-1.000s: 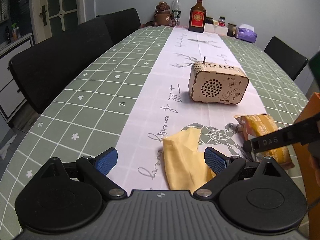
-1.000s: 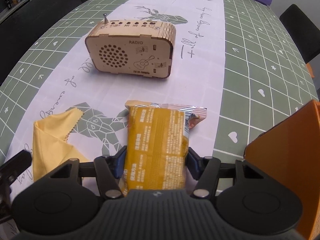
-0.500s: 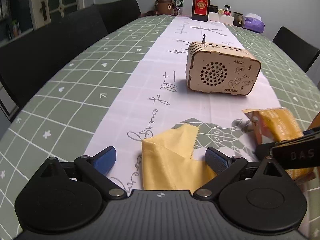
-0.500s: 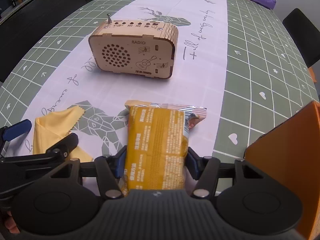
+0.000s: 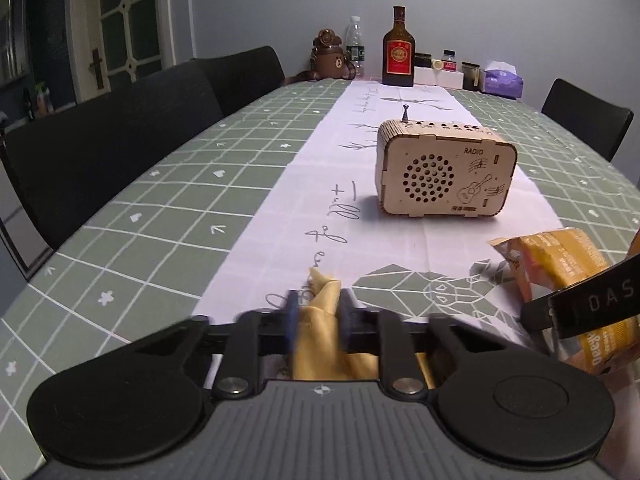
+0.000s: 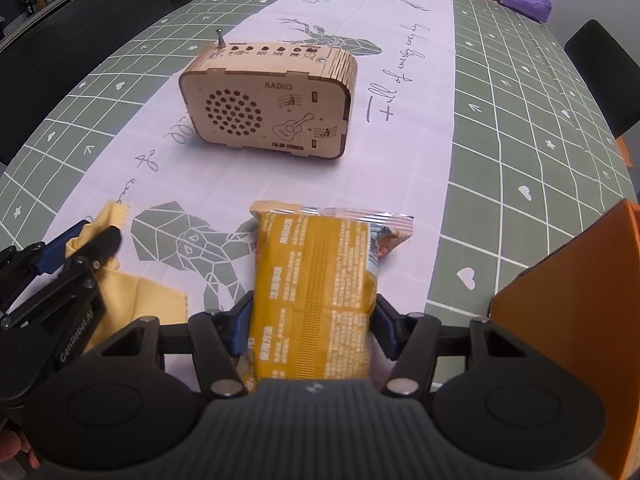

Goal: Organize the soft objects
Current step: 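Grasp the yellow cloth with the left tool while the right tool holds the packet, then lift and carry the packet and cloth with both tools over the box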

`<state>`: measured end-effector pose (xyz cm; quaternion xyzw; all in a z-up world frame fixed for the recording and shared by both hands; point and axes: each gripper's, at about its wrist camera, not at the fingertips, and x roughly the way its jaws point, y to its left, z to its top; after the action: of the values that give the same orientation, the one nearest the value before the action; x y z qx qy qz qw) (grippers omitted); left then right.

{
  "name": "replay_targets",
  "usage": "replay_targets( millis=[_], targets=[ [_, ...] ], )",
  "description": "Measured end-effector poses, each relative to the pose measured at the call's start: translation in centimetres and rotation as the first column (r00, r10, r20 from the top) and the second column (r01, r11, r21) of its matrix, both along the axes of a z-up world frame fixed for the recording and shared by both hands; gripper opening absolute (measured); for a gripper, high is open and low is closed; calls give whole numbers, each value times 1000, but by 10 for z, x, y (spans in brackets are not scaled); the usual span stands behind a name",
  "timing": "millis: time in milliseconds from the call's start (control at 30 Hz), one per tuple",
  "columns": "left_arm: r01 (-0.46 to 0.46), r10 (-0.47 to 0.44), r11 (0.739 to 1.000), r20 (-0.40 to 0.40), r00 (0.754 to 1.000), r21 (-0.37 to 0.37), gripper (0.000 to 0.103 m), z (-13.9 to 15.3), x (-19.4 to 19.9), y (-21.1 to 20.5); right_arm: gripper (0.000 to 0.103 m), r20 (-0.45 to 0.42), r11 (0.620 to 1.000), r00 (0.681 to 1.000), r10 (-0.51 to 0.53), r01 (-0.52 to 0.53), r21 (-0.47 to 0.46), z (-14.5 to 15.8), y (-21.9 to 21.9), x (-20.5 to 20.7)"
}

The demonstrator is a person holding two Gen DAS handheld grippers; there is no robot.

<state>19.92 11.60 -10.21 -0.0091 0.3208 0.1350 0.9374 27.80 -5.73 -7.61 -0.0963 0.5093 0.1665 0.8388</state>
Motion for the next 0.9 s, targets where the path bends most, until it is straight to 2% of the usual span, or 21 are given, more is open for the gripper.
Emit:
replay_targets(
  millis=[100,400,633,733,833,900],
  targets=[
    [3,-3,1000,-1,1000,20,3,0,-1,-2,59,3,1000,1000,1,-1,0,0,0,-1],
    [35,-30,993,45,999,-111,3,1,-7,12,46,67,997,995,67,-65,-36,2,8,-12],
    [16,-7,994,87,996,-104,3,4,-12,10,43,95,995,992,88,-82,-62,5,10,-16],
    [-26,34,994,73,997,-106,3,6,-17,14,43,102,997,993,67,-63,-39,11,6,-16],
    [-16,33,985,94,995,-174,3,13,-29,21,42,133,998,989,60,-59,-10,21,2,-19],
    [-7,27,984,109,994,-179,3,22,-38,21,42,132,998,990,51,-56,36,31,-2,-20]
  ],
)
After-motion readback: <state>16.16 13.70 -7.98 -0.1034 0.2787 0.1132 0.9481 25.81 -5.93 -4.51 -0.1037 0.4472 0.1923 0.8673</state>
